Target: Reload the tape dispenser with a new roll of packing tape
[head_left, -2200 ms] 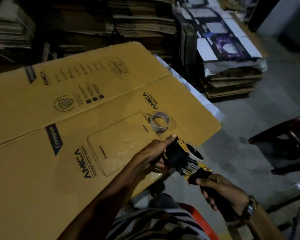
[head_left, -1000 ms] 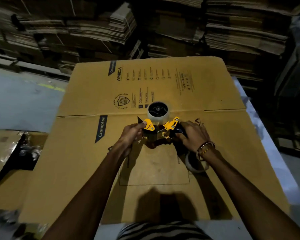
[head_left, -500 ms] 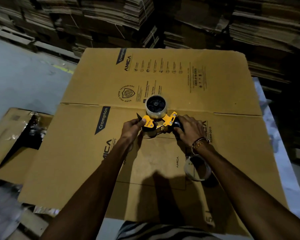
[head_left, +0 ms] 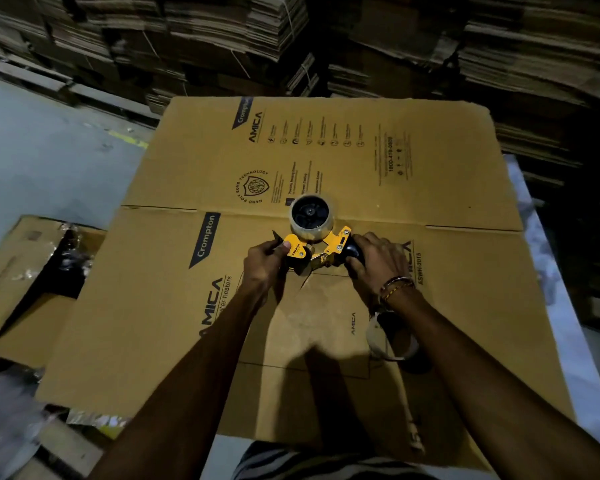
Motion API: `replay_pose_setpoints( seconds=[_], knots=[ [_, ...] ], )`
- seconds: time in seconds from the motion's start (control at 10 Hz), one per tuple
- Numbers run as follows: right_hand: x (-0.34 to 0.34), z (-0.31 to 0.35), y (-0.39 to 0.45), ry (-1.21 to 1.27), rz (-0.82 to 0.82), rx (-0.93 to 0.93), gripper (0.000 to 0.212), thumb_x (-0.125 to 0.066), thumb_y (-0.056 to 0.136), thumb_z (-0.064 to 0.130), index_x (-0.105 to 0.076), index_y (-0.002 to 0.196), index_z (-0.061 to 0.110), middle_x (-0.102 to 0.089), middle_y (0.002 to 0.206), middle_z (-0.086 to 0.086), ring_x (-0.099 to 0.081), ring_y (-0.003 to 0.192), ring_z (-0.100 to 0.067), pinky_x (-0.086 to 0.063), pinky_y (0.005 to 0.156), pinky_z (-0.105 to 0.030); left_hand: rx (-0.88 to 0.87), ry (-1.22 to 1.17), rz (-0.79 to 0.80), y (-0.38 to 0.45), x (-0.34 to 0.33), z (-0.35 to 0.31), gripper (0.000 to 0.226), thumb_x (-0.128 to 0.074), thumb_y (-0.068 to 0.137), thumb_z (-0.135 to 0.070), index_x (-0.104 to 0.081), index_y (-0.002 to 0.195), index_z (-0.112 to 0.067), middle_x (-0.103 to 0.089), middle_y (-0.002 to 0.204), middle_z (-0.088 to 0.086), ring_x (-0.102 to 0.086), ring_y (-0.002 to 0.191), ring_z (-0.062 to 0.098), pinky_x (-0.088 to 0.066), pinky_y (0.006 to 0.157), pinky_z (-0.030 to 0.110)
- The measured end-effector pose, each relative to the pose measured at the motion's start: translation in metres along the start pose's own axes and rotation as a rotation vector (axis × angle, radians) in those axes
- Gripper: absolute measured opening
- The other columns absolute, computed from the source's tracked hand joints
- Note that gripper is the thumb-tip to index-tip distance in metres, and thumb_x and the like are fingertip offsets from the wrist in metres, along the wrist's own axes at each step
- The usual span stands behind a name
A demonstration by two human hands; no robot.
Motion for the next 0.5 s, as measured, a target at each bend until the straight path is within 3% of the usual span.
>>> replay_pose_setpoints(
  seconds=[0.2, 0.3, 0.4, 0.5],
  knots=[
    [0.002, 0.006, -0.002, -0.044, 0.016, -0.017, 0.047, -0.053, 0.096, 0.036, -0.047, 0.140, 0.019, -0.056, 0.130, -0.007, -0.056, 0.115, -0.030, -0.041, 0.094, -0.041, -0.058, 0.161, -0.032, -0.005, 0.000, -0.007, 0.035, -0.062, 0.097, -0.029, -0.068, 0.124, -0.008, -0.073, 0.110, 0.015, -0.068, 0.101, 0.029, -0.054, 0.087, 0.035],
    [0.004, 0.009, -0.003, 0.011, 0.057, -0.025, 0.054, -0.053, 0.094, 0.031, -0.042, 0.144, 0.016, -0.053, 0.134, -0.009, -0.054, 0.119, -0.032, -0.039, 0.099, -0.042, -0.086, 0.268, -0.058, -0.008, 0.004, -0.014, 0.047, -0.064, 0.094, -0.040, -0.064, 0.126, -0.005, -0.072, 0.112, 0.016, -0.067, 0.105, 0.033, -0.055, 0.091, 0.043],
    [0.011, 0.012, 0.000, 0.094, 0.010, -0.044, 0.059, -0.051, 0.093, 0.028, -0.037, 0.148, 0.014, -0.050, 0.139, -0.009, -0.051, 0.123, -0.031, -0.036, 0.104, -0.042, -0.161, 0.448, -0.152, -0.008, 0.011, -0.029, 0.062, -0.066, 0.091, -0.044, -0.050, 0.136, -0.004, -0.066, 0.119, 0.017, -0.061, 0.112, 0.035, -0.049, 0.088, 0.043],
    [0.025, 0.015, 0.003, 0.041, -0.089, -0.069, 0.058, -0.048, 0.094, 0.028, -0.035, 0.149, 0.013, -0.047, 0.144, -0.009, -0.048, 0.126, -0.031, -0.033, 0.107, -0.041, -0.288, 0.576, -0.188, -0.008, 0.019, -0.049, 0.063, -0.063, 0.092, -0.046, -0.045, 0.137, -0.006, -0.059, 0.125, 0.018, -0.056, 0.116, 0.036, -0.049, 0.090, 0.047]
  ],
)
Point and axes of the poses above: each hand's wrist, its own y-axis towards the middle knuckle, its own x-axis out of the back of the hand, z = x × y, the point moved 5 cm from there along y, towards the middle knuckle
